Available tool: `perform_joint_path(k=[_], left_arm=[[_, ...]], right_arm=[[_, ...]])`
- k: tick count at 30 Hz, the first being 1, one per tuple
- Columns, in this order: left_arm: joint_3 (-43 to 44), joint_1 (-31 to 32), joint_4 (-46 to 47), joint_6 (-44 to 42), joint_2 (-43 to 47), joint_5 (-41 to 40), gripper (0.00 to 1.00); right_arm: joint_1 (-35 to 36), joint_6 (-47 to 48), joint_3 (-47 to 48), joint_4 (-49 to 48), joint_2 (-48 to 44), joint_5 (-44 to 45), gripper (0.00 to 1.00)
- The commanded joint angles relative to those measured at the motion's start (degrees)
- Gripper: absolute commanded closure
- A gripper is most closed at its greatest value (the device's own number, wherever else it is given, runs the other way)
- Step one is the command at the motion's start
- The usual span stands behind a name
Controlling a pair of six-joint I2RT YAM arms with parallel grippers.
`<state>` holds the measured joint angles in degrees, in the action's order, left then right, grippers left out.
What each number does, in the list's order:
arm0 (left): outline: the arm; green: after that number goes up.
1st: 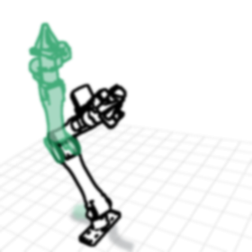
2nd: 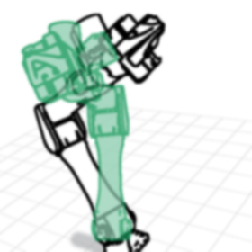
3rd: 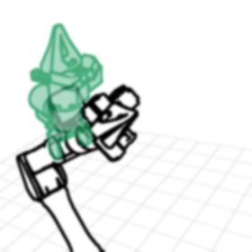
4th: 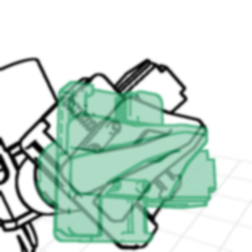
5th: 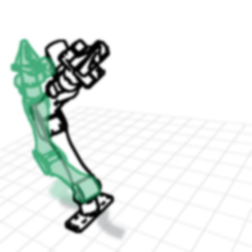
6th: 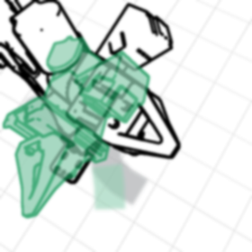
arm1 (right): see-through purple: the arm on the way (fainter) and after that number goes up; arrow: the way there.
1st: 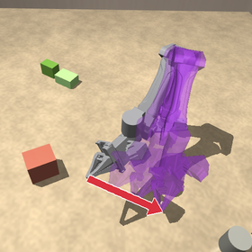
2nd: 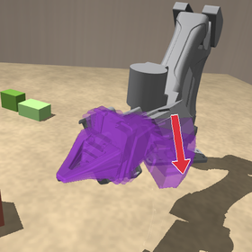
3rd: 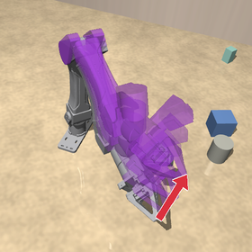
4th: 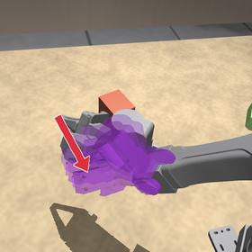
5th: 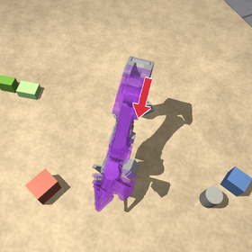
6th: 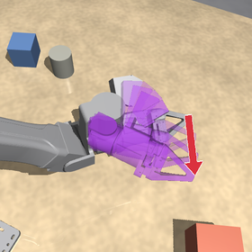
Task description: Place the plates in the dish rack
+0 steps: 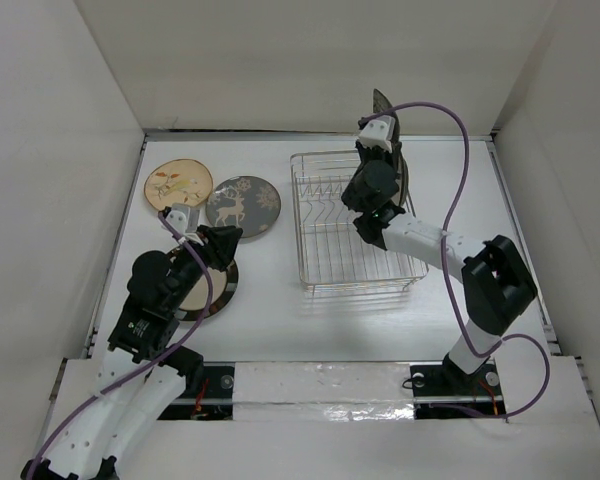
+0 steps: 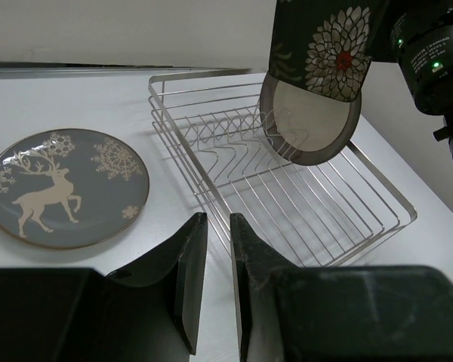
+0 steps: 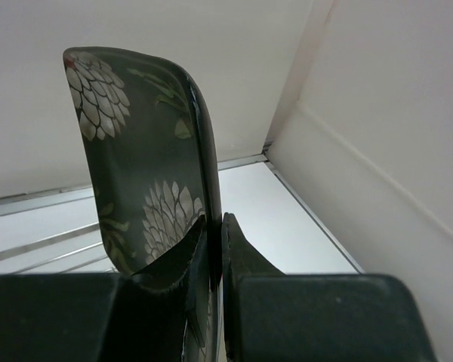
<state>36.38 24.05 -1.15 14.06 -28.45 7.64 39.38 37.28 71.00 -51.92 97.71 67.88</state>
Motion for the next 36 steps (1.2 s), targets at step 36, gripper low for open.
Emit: perform_joint_path(k=[36], left_arm=[[0.5,0.3,2.4,0.5,-0.8,1.1,0.84]], right_arm=[[2.9,-6.8,-15.7,-35.3,8.8,5.2,1.00]])
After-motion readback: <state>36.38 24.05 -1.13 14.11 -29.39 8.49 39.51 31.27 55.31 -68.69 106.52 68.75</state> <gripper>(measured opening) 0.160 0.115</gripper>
